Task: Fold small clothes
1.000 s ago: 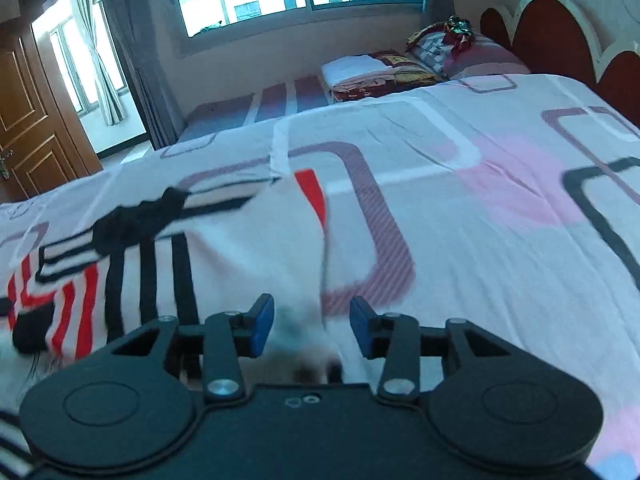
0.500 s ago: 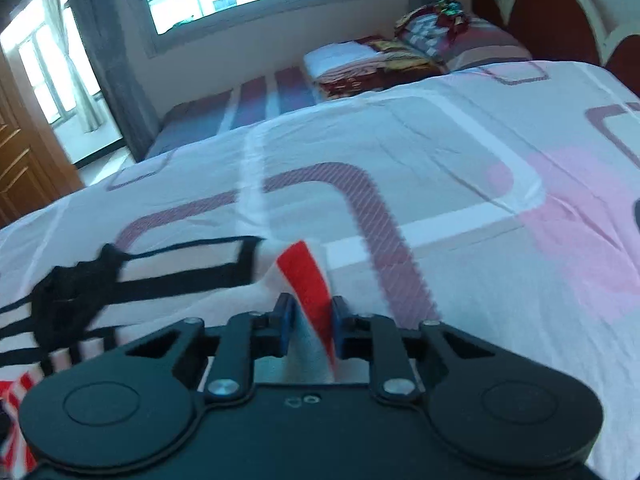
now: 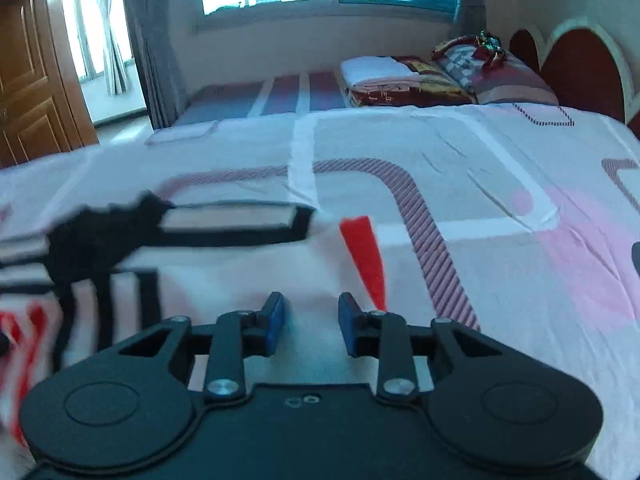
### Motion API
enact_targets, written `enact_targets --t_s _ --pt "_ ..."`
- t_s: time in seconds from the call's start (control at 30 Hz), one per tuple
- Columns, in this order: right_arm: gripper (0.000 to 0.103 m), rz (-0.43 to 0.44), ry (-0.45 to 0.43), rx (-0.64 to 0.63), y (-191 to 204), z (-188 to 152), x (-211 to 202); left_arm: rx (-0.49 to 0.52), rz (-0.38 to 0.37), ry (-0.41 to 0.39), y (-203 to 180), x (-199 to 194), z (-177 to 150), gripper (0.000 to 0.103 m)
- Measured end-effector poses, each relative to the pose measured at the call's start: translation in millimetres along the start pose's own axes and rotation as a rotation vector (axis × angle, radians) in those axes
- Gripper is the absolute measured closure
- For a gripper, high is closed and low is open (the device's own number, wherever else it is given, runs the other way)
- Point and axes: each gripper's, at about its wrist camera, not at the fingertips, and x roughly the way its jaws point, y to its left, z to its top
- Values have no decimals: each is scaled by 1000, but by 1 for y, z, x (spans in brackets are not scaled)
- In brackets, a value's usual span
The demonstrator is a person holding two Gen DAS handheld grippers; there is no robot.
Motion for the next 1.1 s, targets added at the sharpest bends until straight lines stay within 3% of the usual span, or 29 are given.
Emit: enact_targets --t_s 0.1,0.23,0.33,0.4,0.5,0.63,0.73,0.8,0.93,1.1 --pt "69 -13 15 26 2 5 -12 -41 16 12 8 -12 -2 98" --pt "67 79 -26 -57 41 -6 -46 9 37 6 7 -17 -14 98" --pt "64 141 16 -108 72 -25 -48 26 41 24 8 -21 -12 98" --pt "63 128 67 -163 89 -41 -41 -13 24 45 17 -33 -10 98" --pt "61 123 48 -171 99 -43 -55 -74 31 37 39 -51 -13 98" --pt "49 150 9 -194 123 -41 -64 -146 64 50 73 -63 -23 98" --pt "46 180 67 -212 148 -51 -53 -190 89 47 102 -76 -30 98" --pt "49 135 42 -274 164 -56 -55 -204 98 39 119 -84 -33 98" --pt "48 223 10 -179 176 -45 -73 -224 133 47 152 -94 -36 98" --pt "40 306 6 -225 216 -50 -85 -352 176 30 204 -105 -37 98"
